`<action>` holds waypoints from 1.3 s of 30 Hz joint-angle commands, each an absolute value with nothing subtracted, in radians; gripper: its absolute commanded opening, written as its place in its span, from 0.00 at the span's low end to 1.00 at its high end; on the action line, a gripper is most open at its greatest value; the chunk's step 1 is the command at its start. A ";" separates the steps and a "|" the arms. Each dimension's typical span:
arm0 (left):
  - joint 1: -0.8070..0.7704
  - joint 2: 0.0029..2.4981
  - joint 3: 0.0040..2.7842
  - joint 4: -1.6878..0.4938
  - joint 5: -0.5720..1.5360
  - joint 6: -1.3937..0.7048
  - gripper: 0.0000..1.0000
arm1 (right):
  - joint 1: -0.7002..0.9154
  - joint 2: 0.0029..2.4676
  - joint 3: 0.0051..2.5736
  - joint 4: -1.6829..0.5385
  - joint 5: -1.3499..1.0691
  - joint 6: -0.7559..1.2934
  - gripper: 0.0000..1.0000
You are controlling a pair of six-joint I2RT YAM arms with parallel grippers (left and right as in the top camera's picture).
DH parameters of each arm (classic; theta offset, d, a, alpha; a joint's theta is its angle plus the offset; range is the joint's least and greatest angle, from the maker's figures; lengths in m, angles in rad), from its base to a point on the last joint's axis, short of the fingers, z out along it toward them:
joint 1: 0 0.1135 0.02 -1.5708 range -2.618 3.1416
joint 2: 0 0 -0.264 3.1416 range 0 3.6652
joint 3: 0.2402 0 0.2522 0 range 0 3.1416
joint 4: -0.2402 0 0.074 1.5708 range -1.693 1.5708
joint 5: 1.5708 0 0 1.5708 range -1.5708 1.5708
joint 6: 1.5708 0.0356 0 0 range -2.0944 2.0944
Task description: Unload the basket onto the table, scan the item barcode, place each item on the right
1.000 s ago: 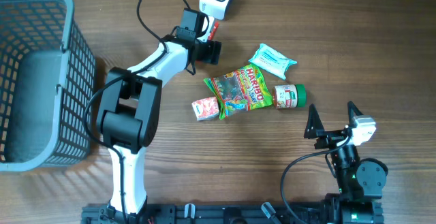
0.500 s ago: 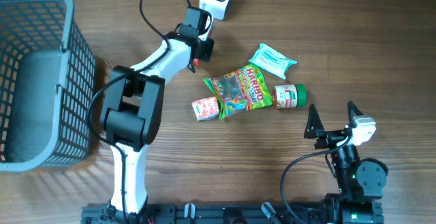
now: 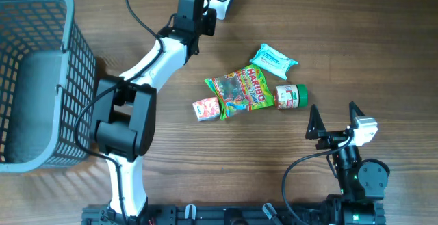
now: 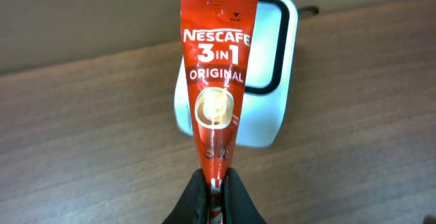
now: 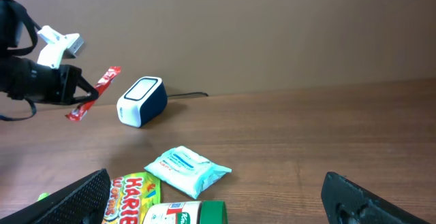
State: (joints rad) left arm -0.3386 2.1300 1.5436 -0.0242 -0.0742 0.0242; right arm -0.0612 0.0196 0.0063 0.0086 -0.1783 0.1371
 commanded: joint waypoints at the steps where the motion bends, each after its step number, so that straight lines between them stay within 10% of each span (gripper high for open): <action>1: -0.332 2.201 1.570 0.005 -0.052 0.015 0.04 | -0.058 0.014 0.005 0.014 -0.172 0.132 1.00; 24: -0.421 2.328 1.854 -0.290 0.075 0.018 0.04 | -0.058 0.014 0.005 0.014 -0.172 0.132 1.00; 39: -0.726 2.307 1.853 -0.012 0.321 -0.429 0.04 | -0.058 0.014 0.005 0.014 -0.172 0.132 0.99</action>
